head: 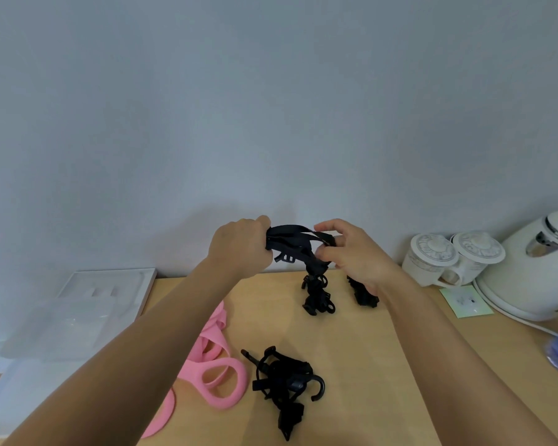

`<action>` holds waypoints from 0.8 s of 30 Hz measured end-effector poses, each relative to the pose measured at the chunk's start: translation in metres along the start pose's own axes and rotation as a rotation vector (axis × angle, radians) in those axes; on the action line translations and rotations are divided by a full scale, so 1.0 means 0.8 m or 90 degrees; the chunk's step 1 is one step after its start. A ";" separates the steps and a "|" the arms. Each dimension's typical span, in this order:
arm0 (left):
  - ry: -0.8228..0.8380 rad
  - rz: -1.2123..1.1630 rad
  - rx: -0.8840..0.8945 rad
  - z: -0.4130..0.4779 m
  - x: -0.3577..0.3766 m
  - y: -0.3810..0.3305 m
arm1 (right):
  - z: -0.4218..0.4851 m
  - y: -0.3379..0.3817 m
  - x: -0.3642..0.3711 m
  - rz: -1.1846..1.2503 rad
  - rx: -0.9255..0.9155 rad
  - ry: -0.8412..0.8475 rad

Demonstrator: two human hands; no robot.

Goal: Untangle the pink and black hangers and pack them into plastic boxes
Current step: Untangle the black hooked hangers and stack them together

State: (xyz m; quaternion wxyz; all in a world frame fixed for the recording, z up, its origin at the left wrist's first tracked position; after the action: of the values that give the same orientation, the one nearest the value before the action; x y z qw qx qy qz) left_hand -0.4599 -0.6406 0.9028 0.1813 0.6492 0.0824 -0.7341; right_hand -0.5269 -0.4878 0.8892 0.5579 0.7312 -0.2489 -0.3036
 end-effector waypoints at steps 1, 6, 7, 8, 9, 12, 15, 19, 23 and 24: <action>-0.003 0.007 0.002 -0.001 0.000 -0.001 | 0.001 -0.001 -0.002 -0.025 -0.002 -0.029; -0.049 0.072 -0.009 -0.004 -0.008 -0.009 | 0.005 -0.022 -0.002 0.072 0.073 -0.170; -0.052 0.088 -0.010 -0.004 -0.009 -0.011 | 0.005 -0.025 -0.002 0.091 0.088 -0.189; -0.055 0.098 -0.012 -0.006 -0.010 -0.012 | 0.005 -0.028 -0.001 0.119 0.106 -0.194; -0.058 0.101 -0.016 -0.006 -0.010 -0.012 | 0.005 -0.032 0.002 0.161 0.130 -0.187; -0.077 0.093 -0.029 -0.007 -0.012 -0.012 | 0.005 -0.045 0.017 0.309 0.230 -0.131; -0.096 0.079 -0.030 -0.008 -0.016 -0.013 | -0.001 -0.057 0.035 0.401 0.308 -0.043; -0.139 0.049 -0.027 -0.004 -0.018 -0.012 | -0.017 -0.059 0.061 0.439 0.366 0.116; -0.236 0.022 0.003 -0.006 -0.029 -0.013 | -0.012 -0.048 0.067 0.643 0.322 0.094; -0.207 0.003 -0.003 -0.007 -0.024 -0.013 | -0.008 -0.046 0.063 0.683 0.294 0.056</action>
State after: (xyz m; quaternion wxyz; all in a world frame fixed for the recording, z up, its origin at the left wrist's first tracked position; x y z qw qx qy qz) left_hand -0.4570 -0.6265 0.9194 0.1955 0.5215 0.0522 -0.8289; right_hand -0.4862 -0.5093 0.8462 0.4695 0.6176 -0.6206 0.1141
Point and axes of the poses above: each hand's wrist, its own z-axis towards the middle knuckle, its own x-axis out of the palm, y = z × x, the point moved 6 cm from there along z, towards the middle knuckle, and after that the axes turned 7 degrees about z, right-handed, at the moved point
